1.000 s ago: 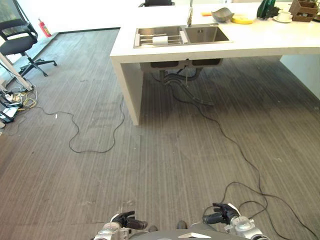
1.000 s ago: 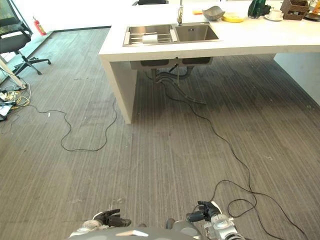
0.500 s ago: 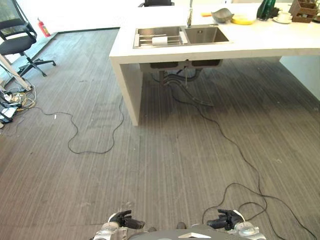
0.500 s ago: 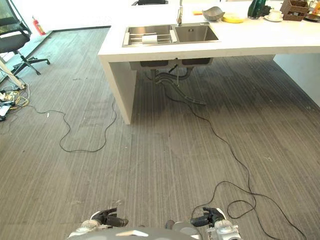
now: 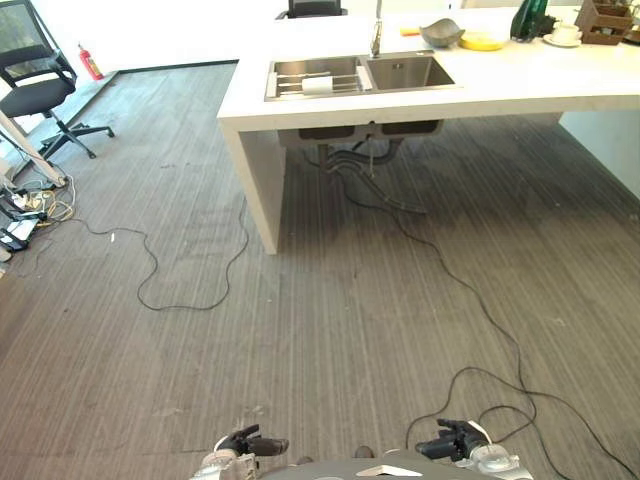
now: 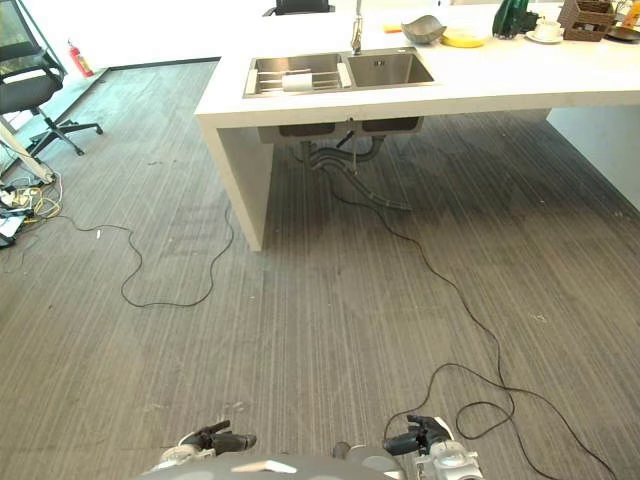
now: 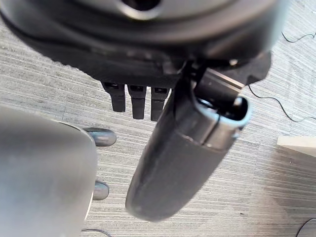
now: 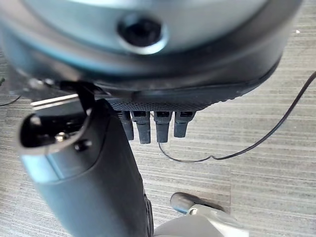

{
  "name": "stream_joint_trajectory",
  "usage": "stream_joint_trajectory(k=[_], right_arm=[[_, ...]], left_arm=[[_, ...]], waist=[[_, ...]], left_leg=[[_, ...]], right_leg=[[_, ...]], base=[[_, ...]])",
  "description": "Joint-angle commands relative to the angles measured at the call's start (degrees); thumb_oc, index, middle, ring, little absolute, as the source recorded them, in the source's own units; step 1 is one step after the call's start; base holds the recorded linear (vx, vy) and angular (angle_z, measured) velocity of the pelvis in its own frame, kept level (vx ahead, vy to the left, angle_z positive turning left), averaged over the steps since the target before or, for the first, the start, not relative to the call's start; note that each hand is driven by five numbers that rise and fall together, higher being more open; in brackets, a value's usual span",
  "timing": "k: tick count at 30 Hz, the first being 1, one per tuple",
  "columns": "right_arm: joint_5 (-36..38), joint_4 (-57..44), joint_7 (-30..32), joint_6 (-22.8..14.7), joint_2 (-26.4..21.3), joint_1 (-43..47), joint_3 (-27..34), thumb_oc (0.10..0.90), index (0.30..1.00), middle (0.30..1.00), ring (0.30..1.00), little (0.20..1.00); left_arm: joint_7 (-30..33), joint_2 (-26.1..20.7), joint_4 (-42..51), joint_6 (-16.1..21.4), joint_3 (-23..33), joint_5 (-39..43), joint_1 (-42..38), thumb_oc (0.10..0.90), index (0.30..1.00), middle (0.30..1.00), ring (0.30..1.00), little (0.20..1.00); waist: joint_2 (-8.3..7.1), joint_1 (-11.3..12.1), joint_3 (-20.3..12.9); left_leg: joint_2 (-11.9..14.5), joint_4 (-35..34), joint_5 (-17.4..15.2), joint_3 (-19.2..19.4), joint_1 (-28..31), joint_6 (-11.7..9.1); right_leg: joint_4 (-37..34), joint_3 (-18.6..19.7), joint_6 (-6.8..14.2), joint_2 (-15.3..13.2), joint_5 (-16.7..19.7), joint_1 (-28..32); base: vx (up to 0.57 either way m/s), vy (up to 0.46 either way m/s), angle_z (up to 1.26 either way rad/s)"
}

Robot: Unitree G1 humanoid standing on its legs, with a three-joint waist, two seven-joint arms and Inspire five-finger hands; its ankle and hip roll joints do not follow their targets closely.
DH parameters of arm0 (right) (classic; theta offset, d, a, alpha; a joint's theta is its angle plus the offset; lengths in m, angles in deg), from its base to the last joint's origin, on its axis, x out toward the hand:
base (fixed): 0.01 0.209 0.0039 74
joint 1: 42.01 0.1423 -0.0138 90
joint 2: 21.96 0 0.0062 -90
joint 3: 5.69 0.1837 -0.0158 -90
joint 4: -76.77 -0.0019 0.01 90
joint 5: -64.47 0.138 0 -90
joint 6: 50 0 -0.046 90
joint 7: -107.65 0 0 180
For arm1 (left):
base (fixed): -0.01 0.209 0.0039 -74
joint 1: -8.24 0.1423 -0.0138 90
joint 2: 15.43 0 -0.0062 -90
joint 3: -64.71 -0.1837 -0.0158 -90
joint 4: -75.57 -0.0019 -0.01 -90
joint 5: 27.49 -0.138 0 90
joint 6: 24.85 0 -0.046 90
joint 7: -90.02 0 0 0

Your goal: Place the dishes in the dishwasher.

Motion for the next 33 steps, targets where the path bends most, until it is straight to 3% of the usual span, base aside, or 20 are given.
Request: stream_joint_trajectory(k=[1,6,9,11,12,13,15,17,19,20,21,22,24,25,26,28,29,30,31,33], right_arm=[[3.3,-1.0,0.6,-1.7,0.2,3.6,-2.3,0.8,0.9,0.9,0.9,0.9],[3.9,-1.6,0.8,-1.7,-1.3,4.1,-2.3,0.8,0.9,0.9,0.9,0.9],[3.8,-1.0,0.9,-1.6,-1.6,4.0,-2.1,0.8,0.9,0.9,0.9,0.9],[3.1,-0.1,1.4,-0.9,-1.5,3.9,-2.7,0.8,0.9,0.9,0.9,0.9],[0.4,-1.3,4.2,-0.8,-1.0,2.1,-3.6,0.8,0.9,0.9,0.9,0.9],[0.4,-1.3,4.2,-0.8,-1.0,2.1,-3.6,0.8,0.9,0.9,0.9,0.9],[-1.4,-2.5,5.7,-0.3,-0.6,0.1,-3.7,0.8,0.9,0.9,0.9,0.9],[-1.6,-5.2,6.7,0.0,-0.4,-1.0,-2.9,0.8,0.9,0.9,0.9,0.9],[-0.9,-9.4,7.7,0.0,-0.1,-1.8,-1.8,0.8,0.9,0.9,0.9,0.9],[0.1,-13.7,8.0,-0.2,0.0,-1.7,-1.2,0.8,0.9,0.9,0.9,0.9],[0.1,-13.7,8.0,-0.1,0.0,-1.7,-1.2,0.8,0.9,0.9,0.9,0.9],[0.5,-16.1,8.1,-0.8,0.3,-1.5,-1.0,0.8,0.9,0.9,0.9,0.9],[2.2,-15.3,9.0,-1.9,1.0,1.4,-0.8,0.8,0.9,0.9,0.9,0.9],[3.5,-14.6,9.7,-2.4,1.6,2.9,-0.4,0.8,0.9,0.9,0.9,0.9],[3.9,-15.4,10.7,-3.0,1.8,3.8,0.3,0.8,0.9,0.9,0.9,0.9],[4.4,-16.1,11.1,-3.4,2.6,3.6,0.9,0.8,0.9,0.9,0.9,0.9],[3.7,-15.1,11.5,-4.7,3.6,4.0,0.5,0.8,0.9,0.9,0.9,0.9],[3.7,-15.1,11.5,-4.7,3.6,4.0,0.5,0.8,0.9,0.9,0.9,0.9],[2.7,-15.0,12.0,-5.3,3.9,3.1,-0.8,0.8,0.9,0.9,0.9,0.9],[3.9,-12.5,11.6,-5.1,3.9,2.6,-0.4,0.8,0.9,0.9,0.9,0.9]], left_arm=[[0.4,-1.2,-0.5,2.4,3.0,2.6,-2.7,0.8,0.9,0.9,0.9,0.9],[0.3,-1.0,-0.2,2.9,3.3,5.1,-2.3,0.8,0.9,0.9,0.9,0.9],[0.4,-0.9,-0.3,3.1,4.0,6.5,-2.4,0.8,0.9,0.9,0.9,0.9],[4.0,1.9,3.4,4.4,1.7,10.5,-4.2,0.8,0.9,0.9,0.9,0.9],[5.6,4.5,18.4,5.1,-5.3,11.2,0.9,0.8,0.9,0.9,0.9,0.9],[5.6,4.5,18.4,5.1,-5.3,11.2,0.9,0.8,0.9,0.9,0.9,0.9],[7.2,2.9,29.6,5.7,-7.8,13.0,4.7,0.8,0.9,0.9,0.9,0.9],[9.3,0.9,40.1,6.4,-8.5,15.4,5.9,0.8,0.9,0.9,0.9,0.9],[12.1,-2.0,48.0,6.6,-7.9,13.5,6.5,0.8,0.9,0.9,0.9,0.9],[13.8,-4.8,55.5,6.2,-5.6,10.8,6.2,0.8,0.9,0.9,0.9,0.9],[13.8,-4.9,55.6,6.2,-5.6,10.8,6.2,0.8,0.9,0.9,0.9,0.9],[14.7,-6.5,59.1,7.0,-3.8,6.1,6.3,0.8,0.9,0.9,0.9,0.9],[15.7,-6.7,49.8,8.1,-1.7,2.2,1.5,0.8,0.9,0.9,0.9,0.9],[17.7,-7.2,48.7,9.4,-0.6,0.7,-2.1,0.8,0.9,0.9,0.9,0.9],[20.0,-8.2,55.7,11.3,1.0,-0.9,-3.9,0.8,0.9,0.9,0.9,0.9],[22.7,-8.5,58.1,12.5,2.4,-4.0,-5.4,0.8,0.9,0.9,0.9,0.9],[31.6,-10.8,58.4,13.9,4.8,-15.0,-8.9,0.8,0.9,0.9,0.9,0.9],[31.6,-10.8,58.4,13.9,4.8,-15.0,-8.9,0.8,0.9,0.9,0.9,0.9],[40.7,-14.4,68.7,12.9,7.6,-27.1,-13.3,0.8,0.9,0.9,0.9,0.9],[43.3,-14.7,71.0,13.7,9.0,-29.2,-15.3,0.8,0.9,0.9,0.9,0.9]], waist=[[-4.42,0.3,2.0],[-6.49,4.1,5.9],[-6.28,4.9,6.0],[-5.68,6.0,5.2],[-4.04,8.0,4.8],[-4.03,8.0,4.8],[-3.5,8.3,3.7],[-3.79,7.4,2.8],[-4.94,6.9,1.6],[-5.53,6.3,1.0],[-5.56,6.3,1.0],[-6.04,6.3,0.9],[-5.62,5.8,1.6],[-5.32,5.1,1.8],[-4.79,4.3,3.1],[-4.36,3.7,3.4],[-4.22,2.7,4.0],[-4.22,2.7,4.0],[-4.42,0.9,4.2],[-5.17,-0.6,3.5]], left_leg=[[-0.2,8.3,-4.1,-0.9,-2.3,-2.1],[-1.9,32.7,1.8,-3.3,-14.9,-3.6],[-0.2,26.3,2.2,1.1,-18.9,-3.5],[0.5,15.0,2.7,5.3,-20.2,-2.4],[0.7,-0.4,8.5,7.2,-23.6,-2.5],[0.7,-0.4,8.5,7.2,-23.6,-2.5],[0.4,-1.6,9.6,3.5,-22.7,-1.9],[-0.7,-2.2,12.4,3.9,-21.4,-1.1],[-2.4,-2.9,11.0,3.2,-19.4,-0.2],[-3.4,-3.4,9.7,2.7,-17.2,0.7],[-3.4,-3.4,9.7,2.7,-17.3,0.7],[-3.8,-3.4,8.7,2.8,-16.0,1.3],[-3.2,-3.4,6.8,2.2,-12.5,2.1],[-3.0,-3.4,5.3,1.5,-10.4,2.7],[-2.7,-3.4,4.3,1.1,-8.2,3.4],[-2.2,-3.4,3.4,1.0,-6.9,3.6],[-2.0,-3.4,1.8,0.0,-4.3,3.4],[-2.0,-3.4,1.8,0.0,-4.3,3.4],[-1.9,-3.4,-0.4,-1.1,-1.3,2.1],[-2.1,-3.4,-2.2,-2.1,0.6,0.6]], right_leg=[[-10.6,0.9,6.8,-4.6,-0.2,8.1],[-11.3,0.7,4.9,-5.2,-1.7,11.9],[-12.3,0.2,5.5,-5.3,-3.1,13.4],[-12.3,1.2,6.7,-4.6,-5.0,14.6],[-12.3,3.5,8.4,-4.4,-7.0,17.2],[-12.3,3.6,8.4,-4.4,-7.0,17.2],[-12.3,5.8,8.8,-4.7,-7.7,18.2],[-11.0,5.6,9.7,-5.9,-6.7,18.9],[-4.1,5.0,11.9,-7.5,-5.3,15.7],[4.1,5.5,13.9,-8.4,-0.3,12.4],[4.3,5.5,14.0,-8.4,-0.4,12.2],[10.2,5.7,15.1,-8.7,4.3,10.7],[20.6,4.9,16.2,-8.4,11.5,6.6],[26.1,4.3,16.2,-8.4,13.2,4.9],[32.2,3.3,16.1,-8.8,13.7,2.3],[35.2,2.4,15.7,-8.9,13.1,0.3],[36.0,0.4,15.2,-10.4,10.4,-4.3],[36.0,0.4,15.2,-10.4,10.4,-4.3],[23.6,-1.6,13.4,-12.6,3.9,-8.6],[7.4,0.5,13.4,-11.8,3.6,-8.4]], base=[[-0.01,-0.14,-0.09],[0.11,-0.135,0.01],[0.27,0.007,-0.01],[0.49,0.138,0.02],[0.53,0.189,0.26],[0.5,0.232,0.11],[0.28,0.162,-0.47],[0.35,0.19,-0.89],[0.35,0.182,-0.83],[0.26,0.152,-0.63],[0.28,0.163,-0.39],[0.14,0.088,-0.06],[0.28,0.133,0.05],[0.39,0.153,0.4],[0.28,0.104,0.43],[0.32,0.077,0.35],[0.38,0.063,0.26],[0.68,-0.069,0.31],[0.54,-0.157,0.26],[0.52,-0.183,0.33]])
